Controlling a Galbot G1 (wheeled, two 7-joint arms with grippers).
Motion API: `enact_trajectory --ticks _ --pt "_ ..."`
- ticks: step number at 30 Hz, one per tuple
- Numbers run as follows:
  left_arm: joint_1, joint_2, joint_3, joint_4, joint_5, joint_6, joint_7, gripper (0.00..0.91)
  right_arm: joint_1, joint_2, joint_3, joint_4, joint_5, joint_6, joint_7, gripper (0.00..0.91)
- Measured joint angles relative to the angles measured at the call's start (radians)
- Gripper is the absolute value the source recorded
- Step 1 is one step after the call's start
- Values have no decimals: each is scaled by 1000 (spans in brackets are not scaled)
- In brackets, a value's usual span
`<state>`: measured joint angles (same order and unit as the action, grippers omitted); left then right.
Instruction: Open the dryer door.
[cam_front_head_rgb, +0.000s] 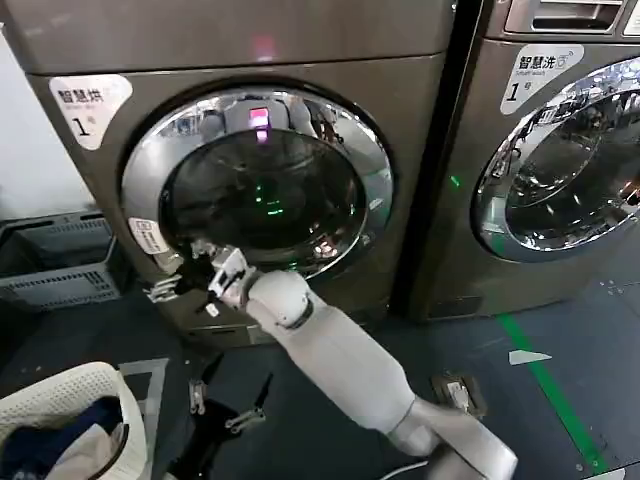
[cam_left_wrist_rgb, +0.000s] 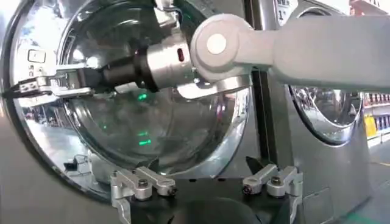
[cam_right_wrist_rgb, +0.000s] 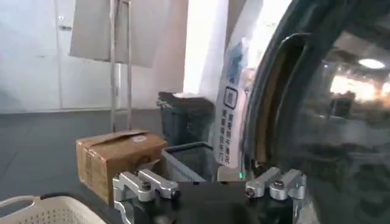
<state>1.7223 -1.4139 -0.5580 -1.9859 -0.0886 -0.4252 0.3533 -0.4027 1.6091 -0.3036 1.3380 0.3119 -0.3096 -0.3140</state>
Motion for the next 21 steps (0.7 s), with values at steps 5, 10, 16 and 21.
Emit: enact_trajectory --ticks 5,10,16,21 --pt "1 -4 0 -3 4 1 0 907 11 0 -2 -19 1 1 -2 907" --pt "1 -7 0 -4 7 1 1 907 16 0 -9 -33 2 4 -6 907" --pt "10 -11 0 -5 12 -1 1 907 18 0 -1 -40 12 16 -21 907" --pt "13 -14 -1 -11 15 -3 2 907 28 0 0 -41 41 21 -38 907"
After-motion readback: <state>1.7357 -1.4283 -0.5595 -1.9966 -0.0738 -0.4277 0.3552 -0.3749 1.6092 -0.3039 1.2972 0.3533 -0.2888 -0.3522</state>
